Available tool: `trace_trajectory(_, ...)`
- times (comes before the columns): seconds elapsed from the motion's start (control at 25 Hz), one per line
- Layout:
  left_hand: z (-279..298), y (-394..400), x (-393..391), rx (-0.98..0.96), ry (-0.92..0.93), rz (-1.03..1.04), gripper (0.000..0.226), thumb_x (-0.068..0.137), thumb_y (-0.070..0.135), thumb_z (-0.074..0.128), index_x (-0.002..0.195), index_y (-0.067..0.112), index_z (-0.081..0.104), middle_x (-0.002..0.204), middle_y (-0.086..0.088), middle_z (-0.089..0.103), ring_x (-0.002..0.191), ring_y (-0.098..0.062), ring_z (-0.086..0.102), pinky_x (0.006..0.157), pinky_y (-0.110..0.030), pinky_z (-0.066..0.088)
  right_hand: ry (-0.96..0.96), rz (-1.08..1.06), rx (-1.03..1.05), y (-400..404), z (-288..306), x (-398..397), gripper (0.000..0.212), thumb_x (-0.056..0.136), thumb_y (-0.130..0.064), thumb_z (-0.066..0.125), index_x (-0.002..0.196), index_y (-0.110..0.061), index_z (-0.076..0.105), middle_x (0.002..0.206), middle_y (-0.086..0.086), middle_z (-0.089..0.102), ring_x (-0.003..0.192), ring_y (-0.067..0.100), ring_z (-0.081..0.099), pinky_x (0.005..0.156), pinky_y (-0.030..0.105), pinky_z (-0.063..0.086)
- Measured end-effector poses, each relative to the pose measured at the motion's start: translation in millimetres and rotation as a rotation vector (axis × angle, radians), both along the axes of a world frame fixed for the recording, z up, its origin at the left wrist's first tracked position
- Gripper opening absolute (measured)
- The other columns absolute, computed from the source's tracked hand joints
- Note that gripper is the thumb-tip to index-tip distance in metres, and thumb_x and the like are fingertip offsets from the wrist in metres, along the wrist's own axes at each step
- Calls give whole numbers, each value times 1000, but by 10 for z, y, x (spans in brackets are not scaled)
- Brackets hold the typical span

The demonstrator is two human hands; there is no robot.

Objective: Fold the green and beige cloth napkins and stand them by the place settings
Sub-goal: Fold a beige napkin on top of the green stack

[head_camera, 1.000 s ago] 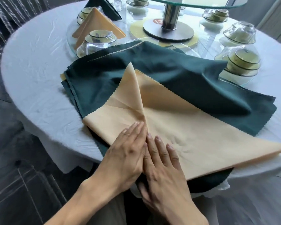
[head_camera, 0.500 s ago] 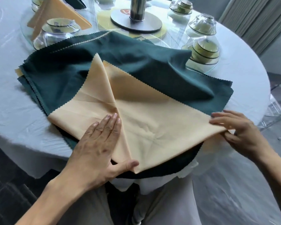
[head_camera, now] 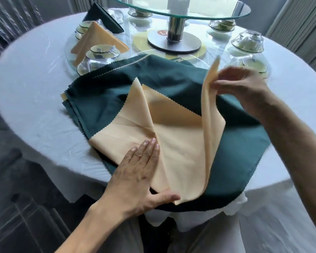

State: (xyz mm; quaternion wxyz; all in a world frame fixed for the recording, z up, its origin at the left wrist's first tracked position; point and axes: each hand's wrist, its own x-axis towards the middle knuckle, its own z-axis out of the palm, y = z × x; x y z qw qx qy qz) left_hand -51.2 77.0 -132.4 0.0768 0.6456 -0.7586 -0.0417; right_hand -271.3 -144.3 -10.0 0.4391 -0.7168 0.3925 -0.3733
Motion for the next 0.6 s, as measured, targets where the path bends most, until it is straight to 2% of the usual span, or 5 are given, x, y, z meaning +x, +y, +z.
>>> trace_trajectory(0.12,-8,1,-15,-13,-1,-8,124,74,96,18,155,2,19,164,-10,14,152,-21,11,117,-37,9,263,-1,-249,-134,-41,762,21,77,-6,73,94,-18,70,78,1,69,67,12,59,66,26,49)
trace_trajectory(0.2,-25,9,-9,-27,39,-5,127,72,98,18,155,2,15,164,-9,13,152,-20,9,118,-37,8,547,-7,-535,-170,-156,1144,30,80,-8,66,107,-21,65,85,0,71,78,18,62,74,34,52)
trace_trajectory(0.28,-27,19,-1,-38,88,2,130,68,100,18,157,5,5,165,-7,6,152,-17,1,119,-36,5,684,23,-667,-133,-268,1361,36,82,-9,60,116,-23,60,89,-1,72,85,24,63,75,38,51)
trace_trajectory(0.48,3,8,29,-13,91,-93,127,60,98,38,153,35,-21,163,-3,-22,151,-28,-16,122,-47,-6,656,-7,-650,-110,-425,1435,37,84,-9,58,118,-22,56,92,-1,71,85,28,61,72,39,49)
trace_trajectory(0.6,-4,15,5,-67,18,-178,105,73,78,44,156,38,-7,166,-2,-13,150,-37,-7,117,-63,0,630,-10,-586,-101,-413,1411,37,84,-11,61,119,-23,56,91,-4,69,85,22,60,72,38,50)
